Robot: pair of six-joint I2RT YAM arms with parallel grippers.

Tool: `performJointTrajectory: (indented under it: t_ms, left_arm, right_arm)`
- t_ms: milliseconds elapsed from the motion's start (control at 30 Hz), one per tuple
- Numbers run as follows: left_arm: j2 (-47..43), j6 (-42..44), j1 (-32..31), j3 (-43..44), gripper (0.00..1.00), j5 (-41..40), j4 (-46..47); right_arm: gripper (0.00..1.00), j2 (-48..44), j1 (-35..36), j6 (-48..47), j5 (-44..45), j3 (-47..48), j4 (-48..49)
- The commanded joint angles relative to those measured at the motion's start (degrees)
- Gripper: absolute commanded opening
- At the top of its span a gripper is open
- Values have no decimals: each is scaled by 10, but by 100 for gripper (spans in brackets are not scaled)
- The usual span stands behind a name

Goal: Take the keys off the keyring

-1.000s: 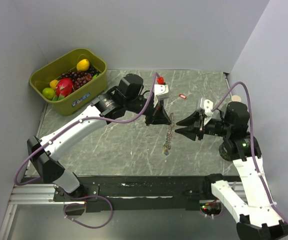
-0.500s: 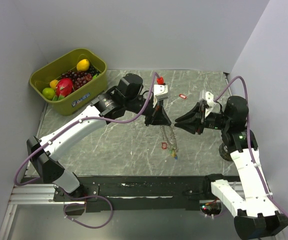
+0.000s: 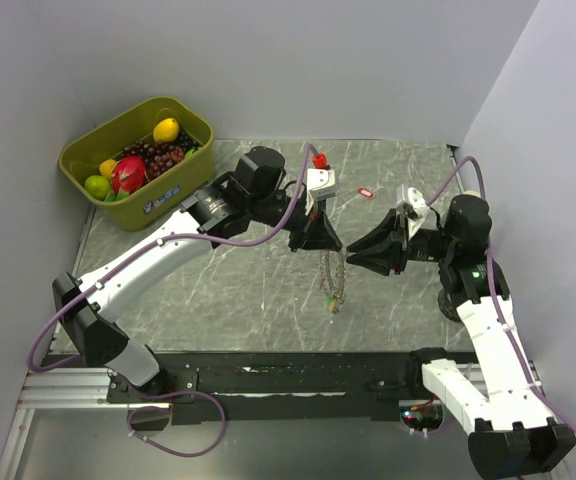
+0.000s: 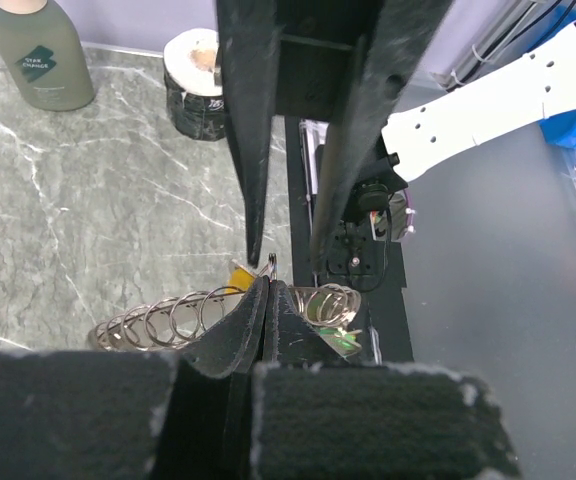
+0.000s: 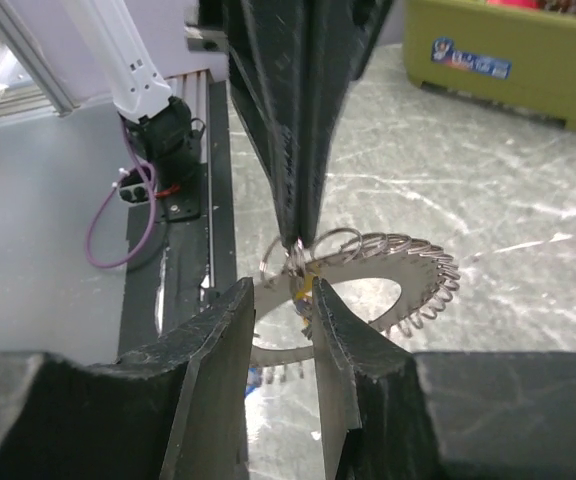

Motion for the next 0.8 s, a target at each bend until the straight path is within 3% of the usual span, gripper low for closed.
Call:
performJointTrajectory:
  t_ms: [0,267,567,667,767]
  left_arm:
    - [-25,-10,2,26,1,29,34]
    - [-20,-9,2,28,1,31,33]
    - [-15,-12,2,31,1,31,34]
    - [-13,-13,2,35,1,32,33]
    - [-11,-13,3,39,1,32,33]
  right_arm:
    - [36,1,-3,38,-6,-7,56]
    - [31,2,-3,60,-19,-15,78]
    - [12,0,-3,65,-25,-19,89]
    - [0,-2,-2,64,-27,-24,93]
    - [0,0,-2,73,-35,-27,96]
